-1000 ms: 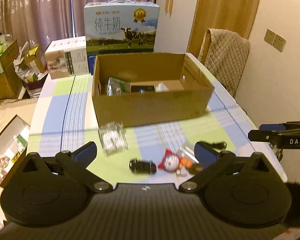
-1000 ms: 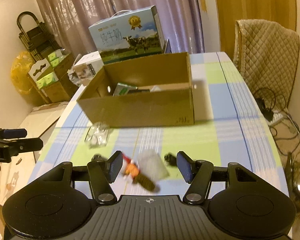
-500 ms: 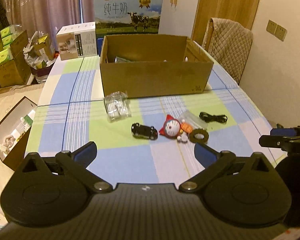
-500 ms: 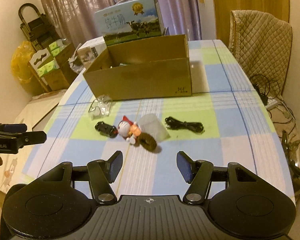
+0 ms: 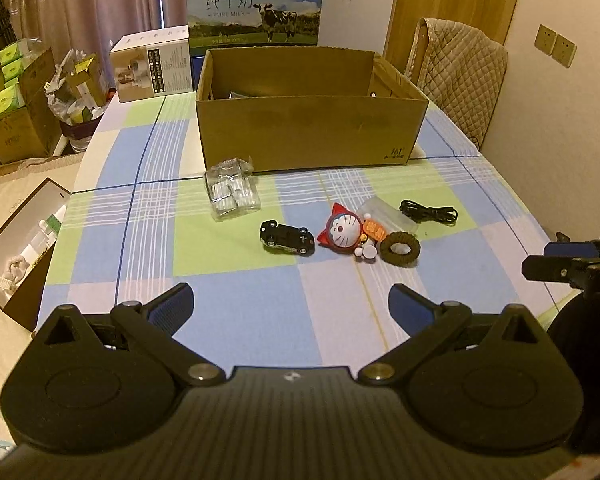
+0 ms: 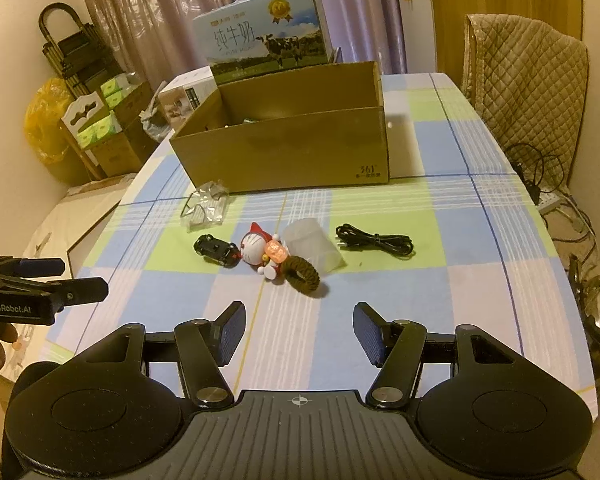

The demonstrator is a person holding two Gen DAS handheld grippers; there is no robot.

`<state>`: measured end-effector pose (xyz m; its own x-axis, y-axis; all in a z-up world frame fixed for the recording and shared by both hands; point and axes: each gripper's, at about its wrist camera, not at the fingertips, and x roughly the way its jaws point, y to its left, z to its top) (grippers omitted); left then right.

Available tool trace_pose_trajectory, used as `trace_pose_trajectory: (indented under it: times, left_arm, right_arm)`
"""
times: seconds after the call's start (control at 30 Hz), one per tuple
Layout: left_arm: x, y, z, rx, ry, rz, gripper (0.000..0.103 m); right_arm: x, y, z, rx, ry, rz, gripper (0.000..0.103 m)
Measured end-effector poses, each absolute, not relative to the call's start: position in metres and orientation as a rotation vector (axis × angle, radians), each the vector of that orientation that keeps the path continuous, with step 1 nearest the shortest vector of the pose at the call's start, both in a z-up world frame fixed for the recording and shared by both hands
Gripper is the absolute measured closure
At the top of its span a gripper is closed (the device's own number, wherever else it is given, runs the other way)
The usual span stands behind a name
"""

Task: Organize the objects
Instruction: 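Withdraw both tools from the cardboard box back over the table, then move both tools toward the red cat doll and black toy car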

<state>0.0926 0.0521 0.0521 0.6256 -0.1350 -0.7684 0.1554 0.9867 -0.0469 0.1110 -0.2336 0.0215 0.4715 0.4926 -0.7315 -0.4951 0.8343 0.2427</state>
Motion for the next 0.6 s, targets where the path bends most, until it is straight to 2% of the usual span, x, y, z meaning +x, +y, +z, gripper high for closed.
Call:
trace_pose_trajectory:
  times: [0.6]
  left_arm:
    - [0.099, 0.046, 0.042, 0.089, 0.895, -0.233, 0.001]
  right_arm:
    - [0.120, -0.226, 0.006, -0.068, 0.919, 0.641, 0.046]
